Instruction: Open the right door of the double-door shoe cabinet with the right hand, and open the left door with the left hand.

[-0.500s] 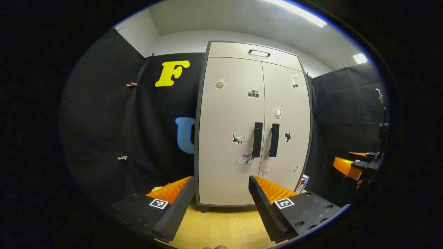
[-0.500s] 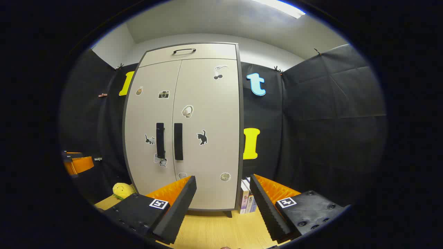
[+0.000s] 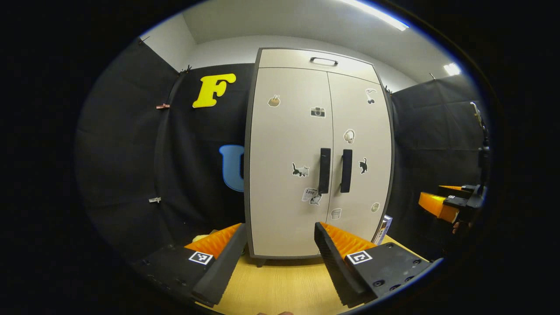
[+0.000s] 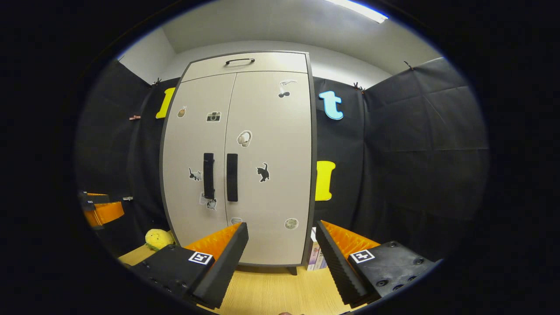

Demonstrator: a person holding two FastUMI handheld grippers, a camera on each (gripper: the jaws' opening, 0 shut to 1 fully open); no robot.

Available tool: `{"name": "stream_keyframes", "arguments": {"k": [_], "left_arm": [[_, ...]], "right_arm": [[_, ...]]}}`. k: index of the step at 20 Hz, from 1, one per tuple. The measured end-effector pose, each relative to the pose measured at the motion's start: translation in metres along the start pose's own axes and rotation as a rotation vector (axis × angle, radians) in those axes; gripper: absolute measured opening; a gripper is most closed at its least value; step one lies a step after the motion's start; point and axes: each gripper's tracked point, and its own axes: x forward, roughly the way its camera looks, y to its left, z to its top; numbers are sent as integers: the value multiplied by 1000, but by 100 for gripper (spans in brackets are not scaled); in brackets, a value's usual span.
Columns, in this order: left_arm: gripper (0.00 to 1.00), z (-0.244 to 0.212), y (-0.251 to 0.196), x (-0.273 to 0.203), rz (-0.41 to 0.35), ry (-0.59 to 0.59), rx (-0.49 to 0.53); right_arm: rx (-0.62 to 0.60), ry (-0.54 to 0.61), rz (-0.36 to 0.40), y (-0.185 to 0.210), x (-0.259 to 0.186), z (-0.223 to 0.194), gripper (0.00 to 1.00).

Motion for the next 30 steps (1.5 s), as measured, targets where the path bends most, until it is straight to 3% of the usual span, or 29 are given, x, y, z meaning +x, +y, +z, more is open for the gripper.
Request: {"name": "stream_keyframes", "arguments": {"k": [17,22,28,30], "left_arm": [[95,-10,5,8,9,26,10],[95,-18,7,5,10,50,7],[95,-33,26,-2,65,86,-36],[95,-40,24,-6,41,111,-47]], "right_arm": [[31,56,37,22,35,4,98],[79,111,80,49,72,9,98],[56,78,92,73,127,37,98],[74,68,105,85,144,45,98]]}}
